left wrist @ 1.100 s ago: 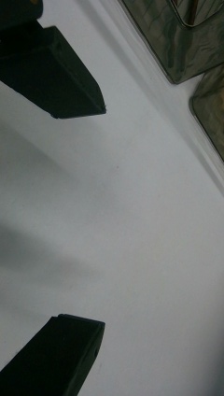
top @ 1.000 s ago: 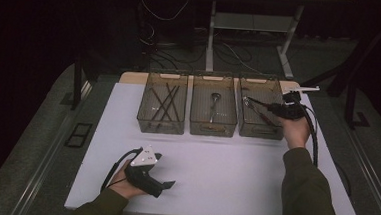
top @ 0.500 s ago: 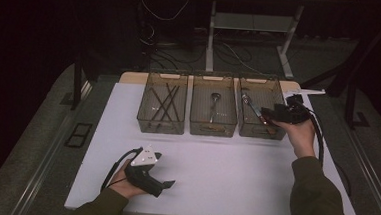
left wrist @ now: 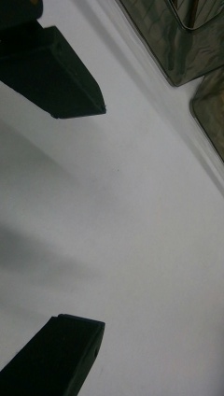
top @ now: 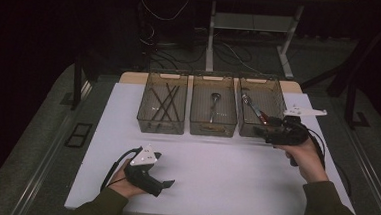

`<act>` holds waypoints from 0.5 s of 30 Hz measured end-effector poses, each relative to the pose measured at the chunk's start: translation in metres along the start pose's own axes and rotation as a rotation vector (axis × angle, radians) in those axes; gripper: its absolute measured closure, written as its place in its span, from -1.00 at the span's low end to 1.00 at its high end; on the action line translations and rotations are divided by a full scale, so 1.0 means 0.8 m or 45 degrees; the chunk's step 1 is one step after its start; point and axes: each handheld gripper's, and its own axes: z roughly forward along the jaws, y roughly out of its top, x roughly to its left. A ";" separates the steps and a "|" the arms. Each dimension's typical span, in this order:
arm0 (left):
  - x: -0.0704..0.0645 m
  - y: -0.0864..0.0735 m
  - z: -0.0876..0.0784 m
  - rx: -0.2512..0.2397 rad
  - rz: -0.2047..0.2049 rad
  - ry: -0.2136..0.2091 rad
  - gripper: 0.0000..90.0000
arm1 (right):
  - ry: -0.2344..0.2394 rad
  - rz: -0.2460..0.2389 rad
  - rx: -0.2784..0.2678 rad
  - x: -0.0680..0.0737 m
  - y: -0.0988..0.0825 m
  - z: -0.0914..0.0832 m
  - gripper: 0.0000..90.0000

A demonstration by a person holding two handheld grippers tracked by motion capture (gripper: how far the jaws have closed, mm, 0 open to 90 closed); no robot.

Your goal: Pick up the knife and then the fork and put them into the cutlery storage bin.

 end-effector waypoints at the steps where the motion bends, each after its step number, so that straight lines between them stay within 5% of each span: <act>1: 0.000 0.000 0.000 -0.001 0.000 0.000 -1.00 | 0.010 -0.004 -0.010 0.004 -0.004 -0.002 -0.61; 15: 0.000 0.000 -0.001 0.004 0.004 0.003 -1.00 | 0.041 -0.076 -0.047 0.048 -0.063 -0.027 -0.61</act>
